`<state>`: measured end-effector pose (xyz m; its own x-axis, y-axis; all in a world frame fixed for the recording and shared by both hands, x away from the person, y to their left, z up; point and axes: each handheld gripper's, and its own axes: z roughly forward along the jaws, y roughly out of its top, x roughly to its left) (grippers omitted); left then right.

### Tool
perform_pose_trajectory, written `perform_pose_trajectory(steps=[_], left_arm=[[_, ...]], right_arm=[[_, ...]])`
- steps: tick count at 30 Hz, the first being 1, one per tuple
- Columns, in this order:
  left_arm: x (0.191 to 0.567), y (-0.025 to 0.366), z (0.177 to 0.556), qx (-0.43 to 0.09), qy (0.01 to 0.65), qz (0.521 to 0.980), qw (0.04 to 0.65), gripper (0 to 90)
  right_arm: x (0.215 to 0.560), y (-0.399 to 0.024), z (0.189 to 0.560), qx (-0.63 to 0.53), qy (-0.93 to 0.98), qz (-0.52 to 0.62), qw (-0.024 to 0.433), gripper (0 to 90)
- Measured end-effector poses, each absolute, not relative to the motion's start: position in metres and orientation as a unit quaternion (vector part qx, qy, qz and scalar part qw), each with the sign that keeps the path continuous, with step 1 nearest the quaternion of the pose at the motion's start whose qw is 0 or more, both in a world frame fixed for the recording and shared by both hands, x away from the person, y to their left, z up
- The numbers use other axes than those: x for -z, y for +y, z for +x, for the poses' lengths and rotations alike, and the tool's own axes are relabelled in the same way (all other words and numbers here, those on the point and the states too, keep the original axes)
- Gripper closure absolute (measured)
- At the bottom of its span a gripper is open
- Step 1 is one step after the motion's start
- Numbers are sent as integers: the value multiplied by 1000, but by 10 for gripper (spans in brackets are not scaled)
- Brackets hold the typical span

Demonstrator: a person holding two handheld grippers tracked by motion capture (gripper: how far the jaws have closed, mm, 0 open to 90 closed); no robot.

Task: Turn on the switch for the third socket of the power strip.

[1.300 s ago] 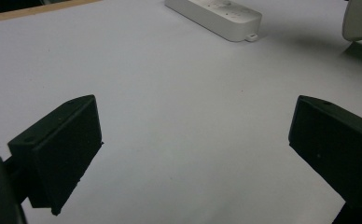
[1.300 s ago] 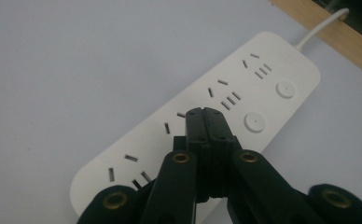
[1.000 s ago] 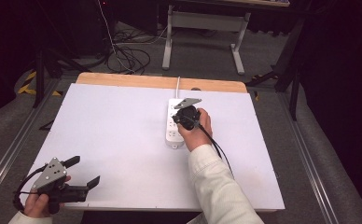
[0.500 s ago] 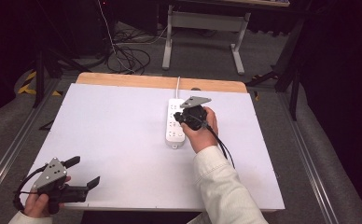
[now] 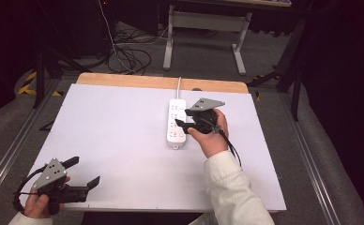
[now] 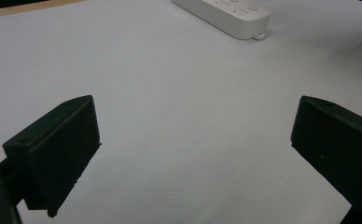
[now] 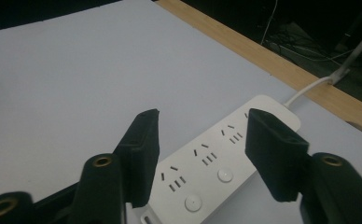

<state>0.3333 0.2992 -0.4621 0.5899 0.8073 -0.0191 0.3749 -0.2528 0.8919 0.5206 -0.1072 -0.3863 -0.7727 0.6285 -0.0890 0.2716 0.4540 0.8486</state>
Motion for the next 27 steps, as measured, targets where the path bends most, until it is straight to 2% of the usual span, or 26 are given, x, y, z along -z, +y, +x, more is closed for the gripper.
perform_pose_trajectory(steps=[5, 11, 14, 18, 22, 27], left_arm=[[462, 299, 333, -230, 390, 758, 470, 15], [462, 299, 333, -233, 391, 757, 469, 15], [462, 299, 333, -232, 392, 756, 470, 15], [462, 300, 333, -233, 392, 755, 471, 15], [462, 301, 333, -232, 392, 755, 471, 15], [463, 301, 333, -232, 393, 753, 474, 15]], right_arm=[[381, -122, 504, -466, 821, 264, 200, 302], [378, -139, 487, -482, 815, 255, 197, 239], [378, -145, 481, -482, 812, 281, 172, 207], [381, -156, 470, -493, 809, 274, 167, 206], [390, -171, 452, -503, 801, 291, 148, 159], [398, -182, 442, -514, 796, 281, 153, 136]])
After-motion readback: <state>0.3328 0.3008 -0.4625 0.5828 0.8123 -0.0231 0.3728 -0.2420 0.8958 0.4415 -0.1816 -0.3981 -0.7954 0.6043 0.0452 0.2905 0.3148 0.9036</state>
